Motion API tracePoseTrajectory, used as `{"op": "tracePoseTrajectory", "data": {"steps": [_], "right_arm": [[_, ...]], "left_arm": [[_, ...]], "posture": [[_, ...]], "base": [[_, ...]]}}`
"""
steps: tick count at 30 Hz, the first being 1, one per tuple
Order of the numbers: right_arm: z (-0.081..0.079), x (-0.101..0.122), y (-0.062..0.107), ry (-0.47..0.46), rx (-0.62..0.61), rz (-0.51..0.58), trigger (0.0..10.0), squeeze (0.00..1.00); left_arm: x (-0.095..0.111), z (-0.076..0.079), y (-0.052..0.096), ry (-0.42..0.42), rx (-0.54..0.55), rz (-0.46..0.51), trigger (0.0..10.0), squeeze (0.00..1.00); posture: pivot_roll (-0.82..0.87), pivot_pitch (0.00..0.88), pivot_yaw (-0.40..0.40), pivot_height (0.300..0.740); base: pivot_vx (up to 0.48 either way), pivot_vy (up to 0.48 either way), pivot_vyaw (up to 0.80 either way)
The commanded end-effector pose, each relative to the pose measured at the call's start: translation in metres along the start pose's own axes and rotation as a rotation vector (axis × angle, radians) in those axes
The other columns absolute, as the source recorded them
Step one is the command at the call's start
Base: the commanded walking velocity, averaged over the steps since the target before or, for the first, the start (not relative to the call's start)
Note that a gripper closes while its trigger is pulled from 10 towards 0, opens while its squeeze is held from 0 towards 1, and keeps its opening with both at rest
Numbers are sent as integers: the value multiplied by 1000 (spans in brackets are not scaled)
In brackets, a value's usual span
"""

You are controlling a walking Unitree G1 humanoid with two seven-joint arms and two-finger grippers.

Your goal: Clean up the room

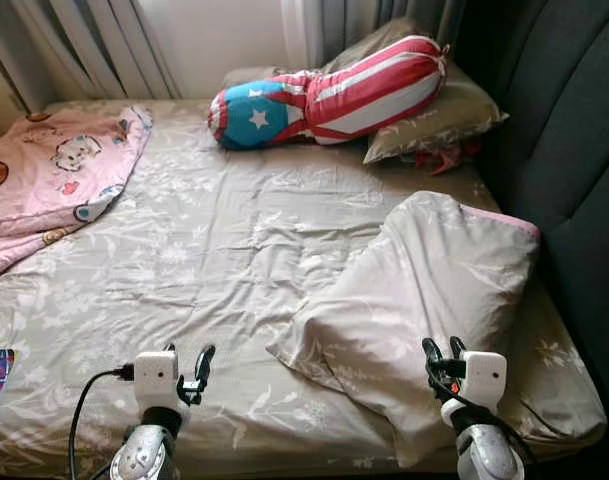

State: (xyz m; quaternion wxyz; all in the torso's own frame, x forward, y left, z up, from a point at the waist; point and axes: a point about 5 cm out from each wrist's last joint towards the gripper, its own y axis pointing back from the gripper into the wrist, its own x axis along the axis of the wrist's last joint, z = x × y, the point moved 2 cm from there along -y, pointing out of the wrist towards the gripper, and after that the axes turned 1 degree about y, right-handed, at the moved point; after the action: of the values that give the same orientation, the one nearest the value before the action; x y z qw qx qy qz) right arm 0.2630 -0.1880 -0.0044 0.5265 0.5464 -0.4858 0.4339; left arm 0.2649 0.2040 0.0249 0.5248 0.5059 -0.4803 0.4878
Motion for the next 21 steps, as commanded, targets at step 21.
{"op": "tracePoseTrajectory", "data": {"steps": [21], "right_arm": [[-2,4,1,14,-23,-20,10000,0]], "left_arm": [[17,9,-15,71,54,19,10000,0]], "posture": [[-224,71,5,697]], "base": [[0,0,0]]}}
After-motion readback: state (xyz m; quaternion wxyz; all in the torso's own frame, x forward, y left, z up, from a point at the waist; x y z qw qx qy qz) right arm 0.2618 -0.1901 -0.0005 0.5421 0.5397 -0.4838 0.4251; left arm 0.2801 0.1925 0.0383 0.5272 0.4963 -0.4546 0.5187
